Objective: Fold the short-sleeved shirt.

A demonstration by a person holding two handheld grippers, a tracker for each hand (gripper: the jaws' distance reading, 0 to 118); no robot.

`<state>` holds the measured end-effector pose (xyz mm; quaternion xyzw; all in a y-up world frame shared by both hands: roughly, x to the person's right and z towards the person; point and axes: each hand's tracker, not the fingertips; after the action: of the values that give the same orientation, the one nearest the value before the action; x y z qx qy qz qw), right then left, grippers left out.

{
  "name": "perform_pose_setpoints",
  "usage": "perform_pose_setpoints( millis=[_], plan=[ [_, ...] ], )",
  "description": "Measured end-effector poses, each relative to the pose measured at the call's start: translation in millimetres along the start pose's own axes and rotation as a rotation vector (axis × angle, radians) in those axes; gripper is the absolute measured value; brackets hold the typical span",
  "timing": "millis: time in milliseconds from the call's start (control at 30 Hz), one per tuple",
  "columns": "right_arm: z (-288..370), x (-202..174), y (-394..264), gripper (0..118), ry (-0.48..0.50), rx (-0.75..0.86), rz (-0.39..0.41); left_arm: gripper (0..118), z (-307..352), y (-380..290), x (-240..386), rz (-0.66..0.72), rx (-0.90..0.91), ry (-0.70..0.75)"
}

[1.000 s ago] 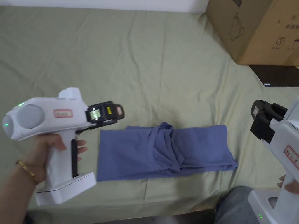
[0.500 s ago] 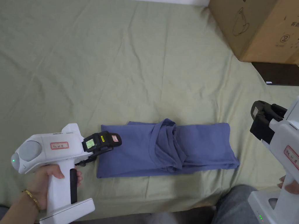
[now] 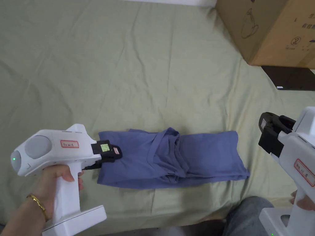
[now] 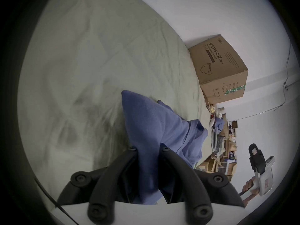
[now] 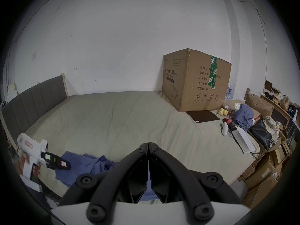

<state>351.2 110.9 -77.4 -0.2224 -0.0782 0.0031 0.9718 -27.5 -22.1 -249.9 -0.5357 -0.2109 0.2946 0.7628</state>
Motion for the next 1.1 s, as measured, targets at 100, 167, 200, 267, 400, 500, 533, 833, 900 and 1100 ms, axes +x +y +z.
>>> perform_pose_setpoints(
  millis=[100, 167, 200, 267, 400, 500, 533, 833, 900, 1100],
  plan=[
    [-4, -1, 0, 0, 0.013, -0.002, -0.006, 14, 30, 11, -3, -0.052, 0.036, 0.102],
    [-6, -2, 0, 0, 0.024, 0.001, -0.011, 14, 54, 20, -12, -0.042, 0.065, 0.168],
    [-6, -3, 0, 0, 0.031, 0.002, -0.012, 14, 68, 24, -20, -0.025, 0.085, 0.208],
    [-7, -5, 0, 0, 0.040, 0.006, -0.013, 14, 95, 32, -28, -0.041, 0.128, 0.310],
    [-9, -9, 0, 0, 0.062, 0.016, -0.011, 14, 139, 51, -45, -0.088, 0.225, 0.525],
    [-9, -11, 1, 0, 0.068, 0.029, -0.009, 14, 152, 45, 1, -0.160, 0.263, 0.590],
    [-9, -11, 1, 0, 0.071, 0.035, -0.011, 14, 151, 43, 11, -0.192, 0.264, 0.586],
    [1, -3, 2, 0, 0.063, 0.060, -0.021, 14, 64, 18, 104, -0.350, 0.186, 0.495],
    [5, 2, 1, 0, 0.050, 0.061, -0.025, 15, 36, 6, 124, -0.391, 0.153, 0.470],
    [15, 17, -6, 0, 0.001, 0.052, -0.038, 44, -61, -14, 153, -0.484, -0.013, 0.437]
  ],
)
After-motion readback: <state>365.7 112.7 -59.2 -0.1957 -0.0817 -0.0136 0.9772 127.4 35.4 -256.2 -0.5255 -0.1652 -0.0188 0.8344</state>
